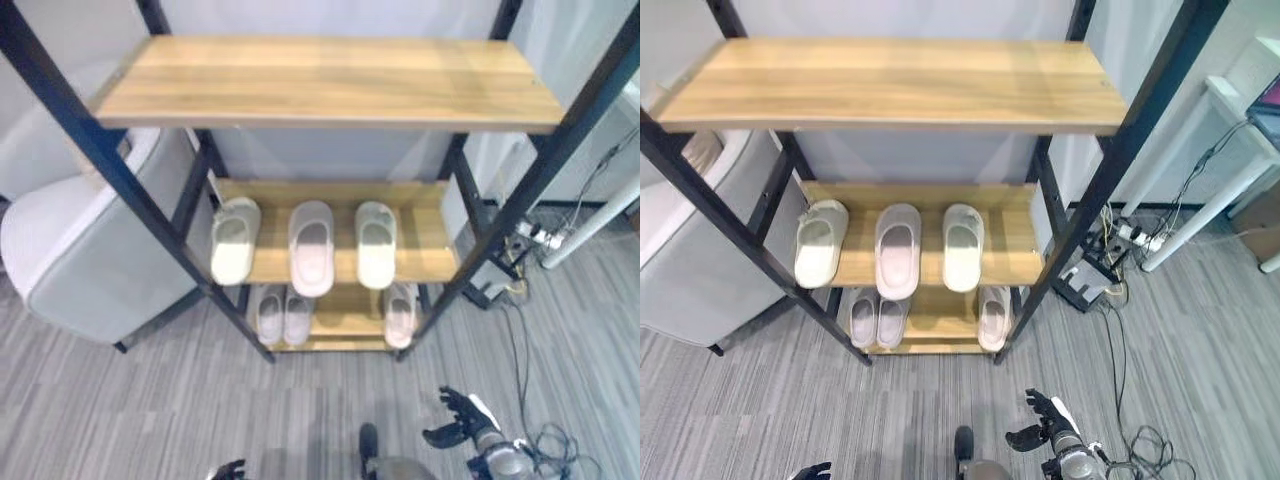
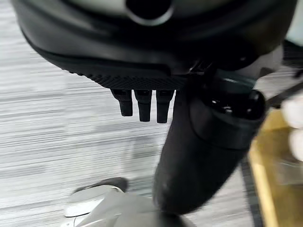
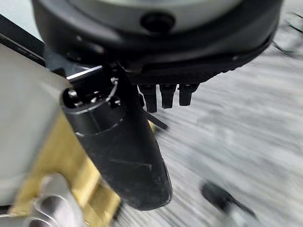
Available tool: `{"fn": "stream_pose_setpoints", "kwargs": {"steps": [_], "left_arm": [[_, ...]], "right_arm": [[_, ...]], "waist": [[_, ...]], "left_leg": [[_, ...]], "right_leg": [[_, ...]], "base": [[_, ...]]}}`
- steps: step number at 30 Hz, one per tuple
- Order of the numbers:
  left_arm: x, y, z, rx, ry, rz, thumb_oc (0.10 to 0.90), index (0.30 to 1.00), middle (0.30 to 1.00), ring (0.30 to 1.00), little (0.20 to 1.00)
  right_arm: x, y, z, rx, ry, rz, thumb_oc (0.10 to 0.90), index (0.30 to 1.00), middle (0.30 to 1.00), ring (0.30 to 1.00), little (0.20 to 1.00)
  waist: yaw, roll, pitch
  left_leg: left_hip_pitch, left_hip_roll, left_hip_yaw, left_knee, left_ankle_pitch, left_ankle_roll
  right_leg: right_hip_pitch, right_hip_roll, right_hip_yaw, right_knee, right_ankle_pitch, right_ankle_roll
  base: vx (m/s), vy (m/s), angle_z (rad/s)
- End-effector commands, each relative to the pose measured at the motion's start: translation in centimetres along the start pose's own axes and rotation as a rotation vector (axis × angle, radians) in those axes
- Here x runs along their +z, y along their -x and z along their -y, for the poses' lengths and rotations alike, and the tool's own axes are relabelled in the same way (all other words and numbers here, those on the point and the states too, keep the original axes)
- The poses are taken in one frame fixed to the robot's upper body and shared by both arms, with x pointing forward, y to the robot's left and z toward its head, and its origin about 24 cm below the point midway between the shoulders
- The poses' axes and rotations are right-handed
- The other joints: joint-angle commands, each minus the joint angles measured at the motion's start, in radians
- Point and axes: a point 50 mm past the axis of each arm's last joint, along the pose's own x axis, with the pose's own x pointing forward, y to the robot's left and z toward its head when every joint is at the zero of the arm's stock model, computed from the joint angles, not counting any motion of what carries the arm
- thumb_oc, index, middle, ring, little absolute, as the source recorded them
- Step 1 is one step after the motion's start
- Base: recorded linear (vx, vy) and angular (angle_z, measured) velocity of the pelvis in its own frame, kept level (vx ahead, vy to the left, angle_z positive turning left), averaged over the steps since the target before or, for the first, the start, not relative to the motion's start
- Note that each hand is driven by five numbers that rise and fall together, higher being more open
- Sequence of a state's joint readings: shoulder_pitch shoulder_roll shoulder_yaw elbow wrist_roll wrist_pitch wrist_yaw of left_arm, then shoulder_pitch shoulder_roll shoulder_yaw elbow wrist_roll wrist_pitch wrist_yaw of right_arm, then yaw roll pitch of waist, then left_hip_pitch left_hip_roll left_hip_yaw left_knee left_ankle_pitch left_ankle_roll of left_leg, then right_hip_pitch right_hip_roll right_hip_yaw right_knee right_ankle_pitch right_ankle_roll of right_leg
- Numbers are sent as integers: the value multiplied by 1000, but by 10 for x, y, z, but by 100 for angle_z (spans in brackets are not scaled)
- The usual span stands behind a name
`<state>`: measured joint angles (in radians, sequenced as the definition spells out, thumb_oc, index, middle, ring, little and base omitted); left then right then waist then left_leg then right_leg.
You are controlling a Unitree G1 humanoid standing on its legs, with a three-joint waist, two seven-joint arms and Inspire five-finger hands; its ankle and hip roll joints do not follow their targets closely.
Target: Arrange the slippers neatly on the shoe rack.
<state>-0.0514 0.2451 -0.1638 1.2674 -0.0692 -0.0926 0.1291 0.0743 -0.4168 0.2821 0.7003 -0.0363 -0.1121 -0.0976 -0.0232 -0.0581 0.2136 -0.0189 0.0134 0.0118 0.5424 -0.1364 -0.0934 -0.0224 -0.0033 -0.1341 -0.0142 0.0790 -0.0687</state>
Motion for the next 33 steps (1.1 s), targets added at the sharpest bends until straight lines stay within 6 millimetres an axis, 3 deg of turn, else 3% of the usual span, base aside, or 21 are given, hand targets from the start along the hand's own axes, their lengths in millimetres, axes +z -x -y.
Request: {"fn": "stream_pose_setpoints", "kwargs": {"steps": [1,3,5,7,9,11,16,18,22,24,30,33], "left_arm": [[29,0,18,-41,-18,138,800,900,900,900,900],[33,1,22,-45,-31,156,800,900,900,900,900],[36,2,26,-61,-45,175,800,900,900,900,900],[23,2,26,-36,-74,129,800,900,900,900,900],[22,2,27,-29,-85,131,800,900,900,900,900],[34,4,23,-15,-131,217,800,900,900,900,900],[72,18,11,-37,-141,480,800,900,900,900,900],[80,38,8,-180,-204,607,800,900,900,900,900],[85,63,2,-321,-166,694,800,900,900,900,900],[92,86,-8,-416,-150,766,800,900,900,900,900],[102,107,-12,-503,-152,830,800,900,900,900,900],[126,125,-16,-491,-314,951,800,900,900,900,900]], "right_arm": [[16,-2,21,-96,33,98,800,900,900,900,900],[18,-3,21,-97,32,104,800,900,900,900,900],[21,-3,19,-87,34,117,800,900,900,900,900],[24,-4,10,-59,72,134,800,900,900,900,900],[26,-3,6,-50,72,145,800,900,900,900,900],[20,-1,-6,-21,57,129,800,900,900,900,900],[15,3,-11,-10,31,124,800,900,900,900,900],[11,4,0,-13,51,112,800,900,900,900,900],[9,3,14,-10,87,98,800,900,900,900,900],[12,3,20,-3,116,104,800,900,900,900,900],[19,-1,17,41,168,120,800,900,900,900,900],[22,-4,11,73,193,120,800,900,900,900,900]], "waist": [[1,-33,28],[7,-35,30],[20,-26,24],[28,-22,13],[26,-22,6],[22,-22,-13],[31,-9,-26],[32,12,-42],[30,42,-58],[31,61,-66],[39,68,-70],[46,70,-74]], "left_leg": [[-97,67,15,-54,51,68],[-108,67,22,-104,38,70],[-101,63,32,-252,42,70],[-60,38,-18,-359,62,58],[-45,30,-26,-377,60,60],[-15,19,-23,-411,58,69],[23,8,-20,-459,59,84],[53,1,-12,-509,65,94],[85,-5,-14,-577,84,102],[103,-9,-16,-618,101,103],[111,-11,-23,-626,105,102],[107,-9,-29,-627,116,100]], "right_leg": [[-18,-42,36,146,-157,106],[-10,-45,29,143,-165,111],[2,-38,15,137,-174,118],[4,-30,33,147,-185,125],[6,-30,38,146,-185,126],[15,-36,49,132,-179,131],[28,-46,58,108,-162,145],[47,-56,63,72,-147,159],[62,-66,60,48,-142,168],[69,-71,50,39,-142,174],[87,-74,39,27,-144,175],[92,-72,33,23,-140,171]], "base": [[73,-76,27],[54,-15,6],[93,36,7],[128,106,6],[81,92,-7],[74,102,-27],[35,84,-8],[52,124,-7],[7,86,-2],[-26,73,6],[-15,16,8],[-6,-12,9]]}}
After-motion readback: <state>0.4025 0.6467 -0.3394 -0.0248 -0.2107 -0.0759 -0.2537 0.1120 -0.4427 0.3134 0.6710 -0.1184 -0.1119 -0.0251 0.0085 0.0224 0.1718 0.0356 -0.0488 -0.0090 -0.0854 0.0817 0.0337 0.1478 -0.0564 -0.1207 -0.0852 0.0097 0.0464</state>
